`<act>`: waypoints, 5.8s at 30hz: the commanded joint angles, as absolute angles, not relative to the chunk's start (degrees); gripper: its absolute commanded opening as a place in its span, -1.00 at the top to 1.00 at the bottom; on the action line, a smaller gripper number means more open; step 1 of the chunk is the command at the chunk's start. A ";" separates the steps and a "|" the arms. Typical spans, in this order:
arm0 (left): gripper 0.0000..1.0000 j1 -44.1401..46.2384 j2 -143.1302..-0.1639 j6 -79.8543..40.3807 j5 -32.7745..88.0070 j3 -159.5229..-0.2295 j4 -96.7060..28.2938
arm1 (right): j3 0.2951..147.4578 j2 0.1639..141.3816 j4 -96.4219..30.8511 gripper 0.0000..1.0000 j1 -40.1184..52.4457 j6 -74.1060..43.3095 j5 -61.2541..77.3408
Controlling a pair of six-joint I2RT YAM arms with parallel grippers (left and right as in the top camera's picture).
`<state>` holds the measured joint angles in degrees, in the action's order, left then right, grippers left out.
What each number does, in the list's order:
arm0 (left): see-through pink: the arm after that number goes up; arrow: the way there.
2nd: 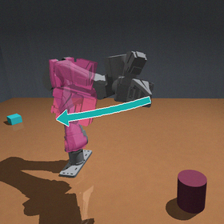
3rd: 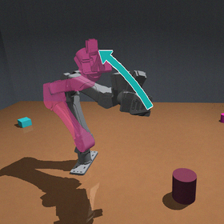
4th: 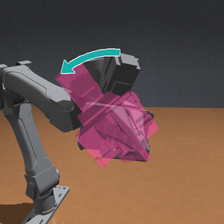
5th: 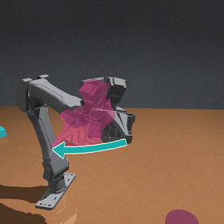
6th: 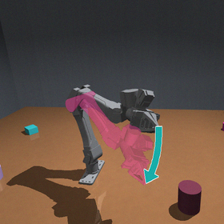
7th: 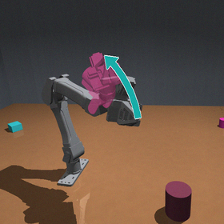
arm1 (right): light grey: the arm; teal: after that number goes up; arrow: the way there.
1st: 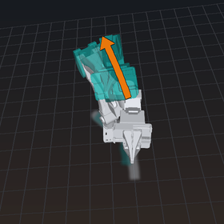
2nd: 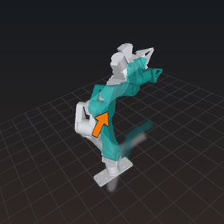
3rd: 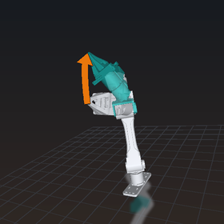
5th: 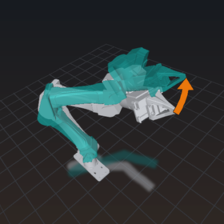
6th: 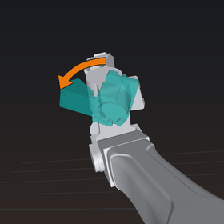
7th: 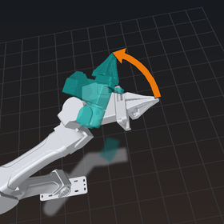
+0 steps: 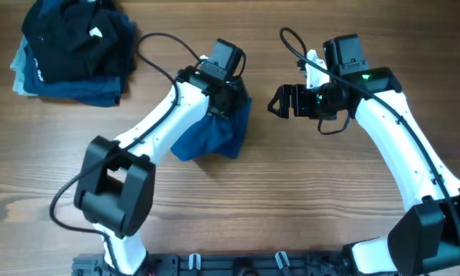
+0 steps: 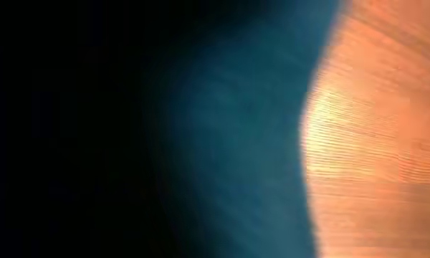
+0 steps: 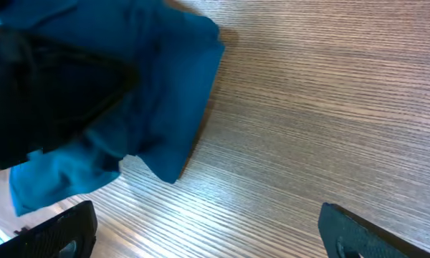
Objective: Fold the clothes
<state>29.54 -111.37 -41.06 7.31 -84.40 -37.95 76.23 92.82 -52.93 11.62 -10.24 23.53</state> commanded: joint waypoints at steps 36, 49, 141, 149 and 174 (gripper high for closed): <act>0.70 16.21 -96.68 -33.87 15.20 -77.54 -59.09 | 76.38 93.67 -45.69 -0.99 11.81 -12.01 43.55; 0.92 13.96 -117.03 -32.18 17.76 -77.52 -39.51 | 76.38 93.67 -46.94 -0.99 11.81 -11.46 43.33; 0.73 6.20 -121.36 -29.41 75.57 -74.02 0.67 | 76.38 93.67 -47.07 -0.99 11.81 -7.53 45.08; 0.60 6.20 -101.60 -26.33 76.84 -74.04 -14.46 | 76.38 93.67 -47.64 -1.00 11.81 -7.40 45.01; -0.05 6.09 -118.80 -8.97 63.20 -59.70 -18.02 | 76.38 93.67 -48.51 -0.99 11.81 -6.17 45.08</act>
<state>6.07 -115.26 -7.55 67.29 -60.49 -18.31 76.23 92.82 -48.21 11.62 -7.35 43.94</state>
